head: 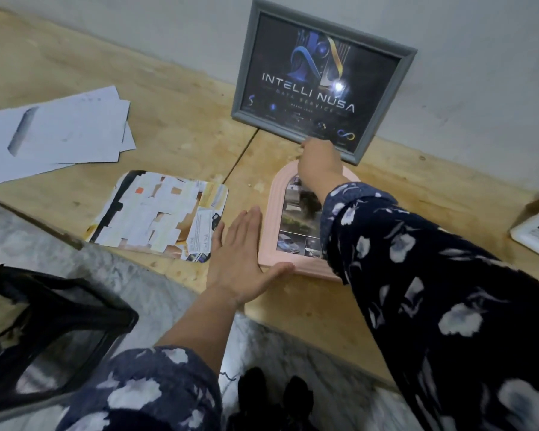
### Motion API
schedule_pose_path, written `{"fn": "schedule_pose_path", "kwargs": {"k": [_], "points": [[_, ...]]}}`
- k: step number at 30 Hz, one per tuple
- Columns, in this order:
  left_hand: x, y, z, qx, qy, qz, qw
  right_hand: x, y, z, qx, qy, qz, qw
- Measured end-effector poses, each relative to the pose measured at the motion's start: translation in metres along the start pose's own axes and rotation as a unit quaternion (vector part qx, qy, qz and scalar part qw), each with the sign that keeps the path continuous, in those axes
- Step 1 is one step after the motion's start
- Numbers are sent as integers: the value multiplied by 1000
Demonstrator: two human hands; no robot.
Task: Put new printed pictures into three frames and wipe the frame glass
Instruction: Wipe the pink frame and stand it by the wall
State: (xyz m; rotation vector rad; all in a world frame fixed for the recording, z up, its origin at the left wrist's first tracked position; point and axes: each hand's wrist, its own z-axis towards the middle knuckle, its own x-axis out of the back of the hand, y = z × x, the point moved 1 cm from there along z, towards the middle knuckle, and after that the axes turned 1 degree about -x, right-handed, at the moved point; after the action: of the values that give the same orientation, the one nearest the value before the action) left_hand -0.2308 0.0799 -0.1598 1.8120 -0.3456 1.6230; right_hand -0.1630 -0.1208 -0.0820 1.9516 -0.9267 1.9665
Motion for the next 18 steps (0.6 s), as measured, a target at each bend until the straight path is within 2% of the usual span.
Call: {"fn": "schedule_pose_path", "kwargs": {"k": [2,5,12,18], "points": [[-1,0,1,6,-4,-6,1000,-12,9,-1,-16,-15,-34,999],[-1,-1,3,13,-10,-16,1000,-25,10,-5,12,-21,-25,999],[-4,-2,2,-1,13,-33,999,-40,-2,-45,159,-45,-20,986],[-3,0,-3,16,44,-70,996,-31,9,-110,222,-102,-14,970]]}}
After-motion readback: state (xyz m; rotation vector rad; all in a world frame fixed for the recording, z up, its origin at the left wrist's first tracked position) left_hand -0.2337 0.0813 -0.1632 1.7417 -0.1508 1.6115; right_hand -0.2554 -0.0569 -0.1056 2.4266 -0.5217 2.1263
